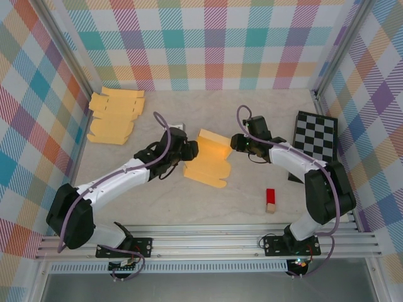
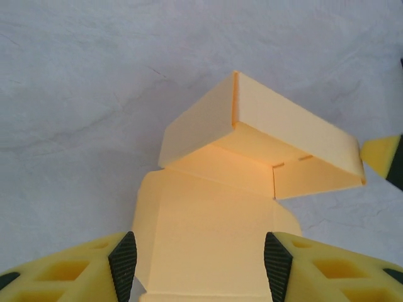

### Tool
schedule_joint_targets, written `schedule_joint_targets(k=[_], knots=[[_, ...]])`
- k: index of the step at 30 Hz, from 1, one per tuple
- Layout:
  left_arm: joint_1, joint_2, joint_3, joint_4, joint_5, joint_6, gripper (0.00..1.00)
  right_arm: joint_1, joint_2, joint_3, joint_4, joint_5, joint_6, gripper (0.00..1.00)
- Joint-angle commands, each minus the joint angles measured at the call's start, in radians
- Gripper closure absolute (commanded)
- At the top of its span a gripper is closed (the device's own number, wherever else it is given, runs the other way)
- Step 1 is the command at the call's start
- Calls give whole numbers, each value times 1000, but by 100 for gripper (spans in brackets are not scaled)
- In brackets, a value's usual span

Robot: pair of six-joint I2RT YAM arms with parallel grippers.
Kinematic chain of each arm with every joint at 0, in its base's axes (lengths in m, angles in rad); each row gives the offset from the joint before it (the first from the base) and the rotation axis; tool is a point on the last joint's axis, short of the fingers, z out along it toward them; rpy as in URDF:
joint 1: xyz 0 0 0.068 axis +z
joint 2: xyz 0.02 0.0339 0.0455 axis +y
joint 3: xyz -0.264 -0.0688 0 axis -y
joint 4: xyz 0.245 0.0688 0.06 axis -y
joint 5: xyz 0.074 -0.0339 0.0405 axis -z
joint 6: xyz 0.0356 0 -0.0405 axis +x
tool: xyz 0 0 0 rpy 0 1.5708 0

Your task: Fold the paper box

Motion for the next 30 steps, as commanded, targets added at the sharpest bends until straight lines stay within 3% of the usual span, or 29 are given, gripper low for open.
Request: schedule_joint_targets(k=[1, 7, 14, 20, 30], knots=[[68, 20, 56, -11, 67, -42, 42, 3, -20, 37, -77, -20, -11, 63], [168, 142, 150, 52, 174, -37, 42, 3, -40, 68, -115, -40, -6, 55], [181, 394, 361, 53, 299, 60, 49, 3, -36, 128, -164, -54, 16, 53], [186, 547, 474, 31, 280, 104, 56, 10, -5, 152, -177, -59, 3, 53], [202, 609, 417, 99, 274, 67, 83, 31, 30, 126, -151, -84, -13, 53]])
